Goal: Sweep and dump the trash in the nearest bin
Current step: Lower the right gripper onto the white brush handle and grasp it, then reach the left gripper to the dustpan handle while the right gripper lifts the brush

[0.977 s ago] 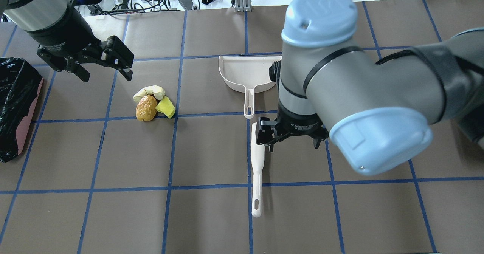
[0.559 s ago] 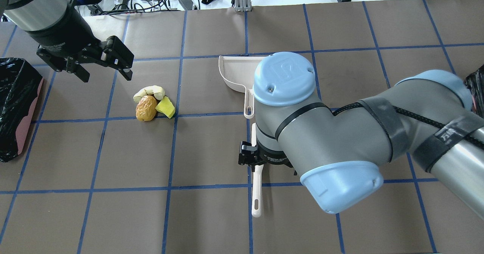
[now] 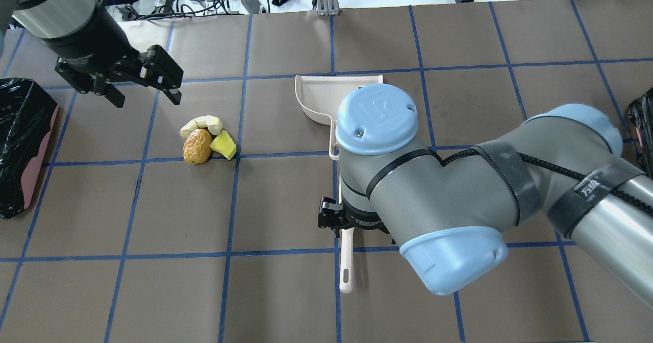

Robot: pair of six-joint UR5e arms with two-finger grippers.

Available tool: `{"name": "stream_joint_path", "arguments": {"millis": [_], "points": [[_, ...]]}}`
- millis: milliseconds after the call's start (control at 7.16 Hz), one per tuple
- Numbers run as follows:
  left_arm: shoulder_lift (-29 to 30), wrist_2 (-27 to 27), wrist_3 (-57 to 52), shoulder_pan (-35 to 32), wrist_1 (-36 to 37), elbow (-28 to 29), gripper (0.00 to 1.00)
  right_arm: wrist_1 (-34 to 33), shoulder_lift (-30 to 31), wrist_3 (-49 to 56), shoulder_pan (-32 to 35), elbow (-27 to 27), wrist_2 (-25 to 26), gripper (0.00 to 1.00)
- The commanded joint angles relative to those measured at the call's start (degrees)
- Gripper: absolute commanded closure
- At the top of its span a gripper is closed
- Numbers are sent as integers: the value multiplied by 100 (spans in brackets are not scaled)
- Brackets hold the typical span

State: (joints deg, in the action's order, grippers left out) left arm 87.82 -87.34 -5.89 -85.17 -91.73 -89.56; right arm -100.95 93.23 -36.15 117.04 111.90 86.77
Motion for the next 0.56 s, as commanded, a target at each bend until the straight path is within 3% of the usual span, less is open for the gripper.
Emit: {"name": "stream_joint_path", "arguments": {"millis": [0, 140, 279, 419], "points": [[286, 32, 236, -43, 443, 131, 0, -492, -295, -286, 387, 243, -2, 1], [506, 32, 298, -148, 559, 297, 0, -818, -601, -409, 590, 296, 94, 2], [769, 41, 482, -410, 708, 490, 0, -865, -804, -428, 670, 323, 34, 11], [1050, 41, 805, -682, 1083, 579, 0, -856, -858, -376, 680, 341, 50, 12]]}}
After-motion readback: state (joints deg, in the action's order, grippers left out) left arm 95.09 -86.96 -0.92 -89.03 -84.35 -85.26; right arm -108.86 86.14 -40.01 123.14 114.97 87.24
